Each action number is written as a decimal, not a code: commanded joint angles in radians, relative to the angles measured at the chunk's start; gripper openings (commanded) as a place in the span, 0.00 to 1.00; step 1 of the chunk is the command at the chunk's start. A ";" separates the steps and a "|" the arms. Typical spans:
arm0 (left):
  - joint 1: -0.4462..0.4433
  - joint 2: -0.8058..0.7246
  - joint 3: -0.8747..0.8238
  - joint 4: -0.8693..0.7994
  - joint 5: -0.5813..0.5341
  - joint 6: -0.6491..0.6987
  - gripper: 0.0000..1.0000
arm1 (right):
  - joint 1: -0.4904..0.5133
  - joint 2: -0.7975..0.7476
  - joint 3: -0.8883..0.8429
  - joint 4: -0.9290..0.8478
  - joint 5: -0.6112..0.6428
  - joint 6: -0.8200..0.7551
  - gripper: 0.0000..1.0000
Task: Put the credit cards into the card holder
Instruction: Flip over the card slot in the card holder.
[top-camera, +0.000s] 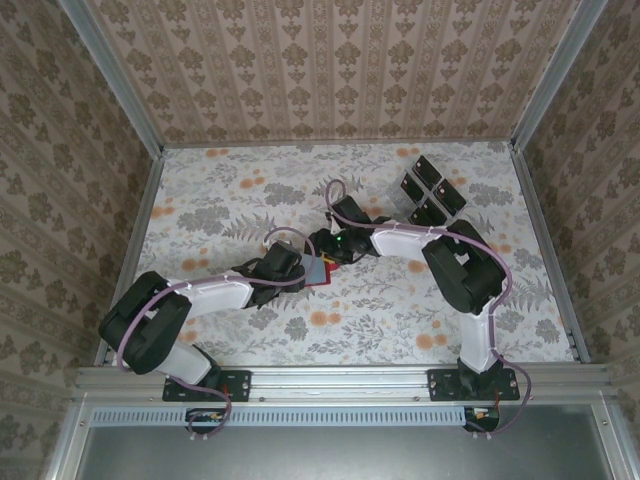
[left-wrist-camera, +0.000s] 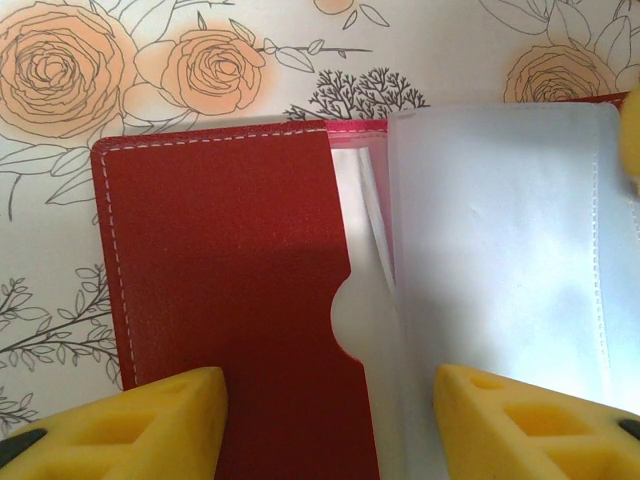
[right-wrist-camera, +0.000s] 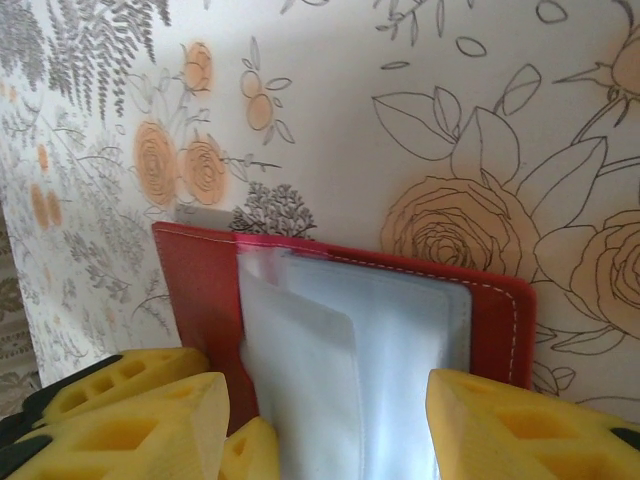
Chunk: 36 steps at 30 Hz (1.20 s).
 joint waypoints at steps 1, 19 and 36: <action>0.000 0.019 -0.024 -0.018 0.014 -0.014 0.58 | 0.014 0.038 0.037 -0.001 -0.015 -0.016 0.55; 0.000 0.006 -0.025 -0.012 0.023 -0.006 0.59 | 0.038 0.064 0.088 -0.016 -0.047 -0.021 0.53; 0.162 -0.502 -0.088 -0.229 -0.026 -0.065 0.79 | 0.124 0.068 0.178 -0.058 -0.040 0.005 0.55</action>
